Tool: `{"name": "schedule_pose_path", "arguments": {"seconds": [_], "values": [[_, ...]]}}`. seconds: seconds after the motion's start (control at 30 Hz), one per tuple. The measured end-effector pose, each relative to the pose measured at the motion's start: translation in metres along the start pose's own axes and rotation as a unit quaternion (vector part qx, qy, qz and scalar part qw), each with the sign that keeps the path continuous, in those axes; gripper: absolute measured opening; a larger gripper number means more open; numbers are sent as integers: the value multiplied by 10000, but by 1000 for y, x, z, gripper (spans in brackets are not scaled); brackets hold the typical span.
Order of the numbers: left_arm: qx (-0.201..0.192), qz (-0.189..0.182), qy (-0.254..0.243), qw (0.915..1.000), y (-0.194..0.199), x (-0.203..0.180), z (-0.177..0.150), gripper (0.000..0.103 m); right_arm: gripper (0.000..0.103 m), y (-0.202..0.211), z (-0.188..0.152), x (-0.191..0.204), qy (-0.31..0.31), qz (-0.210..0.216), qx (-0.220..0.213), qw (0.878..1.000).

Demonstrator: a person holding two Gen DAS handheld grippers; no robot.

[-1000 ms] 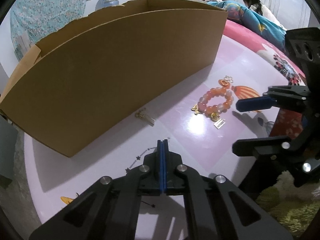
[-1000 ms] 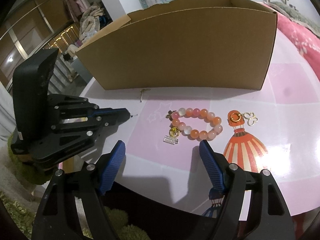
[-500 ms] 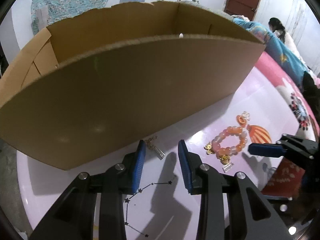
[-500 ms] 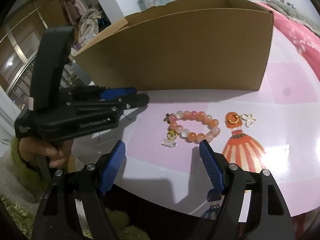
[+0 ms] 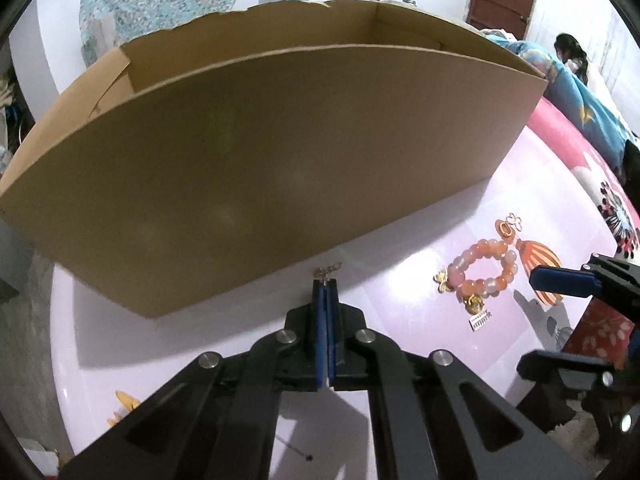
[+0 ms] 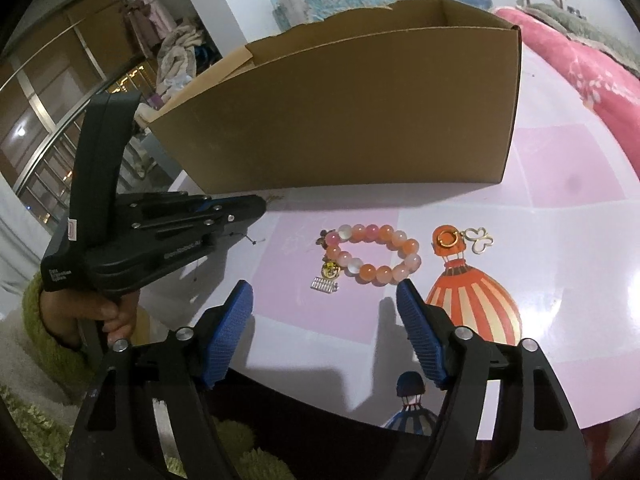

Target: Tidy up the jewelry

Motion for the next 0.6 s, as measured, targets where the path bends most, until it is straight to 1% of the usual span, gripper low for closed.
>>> {"name": "schedule_pose_path", "arguments": {"seconds": [0.03, 0.13, 0.2, 0.27, 0.33, 0.4, 0.5, 0.53, 0.6], "values": [[14, -13, 53, 10000, 2, 3, -2, 1, 68, 1, -1, 0, 10, 6, -3, 10000], [31, -3, 167, 9999, 12, 11, -11, 1, 61, 3, -1, 12, 55, 17, 6, 10000], [44, 26, 215, 9998, 16, 15, -18, 1, 58, 2, -2, 15, 66, 49, 43, 10000], [95, 60, 291, 9995, 19, 22, -26, 1, 55, -1, -3, 19, 102, 50, 103, 9999], [66, 55, 322, 9994, 23, 27, -32, 1, 50, -5, -4, 20, 136, 12, 205, 9997], [45, 60, 326, 9994, 24, 28, -34, 1, 44, -10, -6, 19, 136, -83, 318, 9994], [33, 27, 364, 9993, 25, 29, -36, 1, 37, -13, -2, 18, 196, -274, 346, 9988], [35, -1, 376, 9993, 25, 29, -36, 1, 33, -14, -1, 16, 245, -384, 364, 9983], [36, -33, 374, 9993, 23, 26, -36, 1, 31, -16, 2, 17, 317, -518, 380, 9974]]}}
Point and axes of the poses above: each gripper's, at about its wrist camera, not at the fingertips, and y roughly against the way its jaws point, x to its left, z to its top, the point moved 10 cm from there along -y, roughly the way its jaws point, and after that the axes turned 15 degrees about y, right-handed, at the moved point
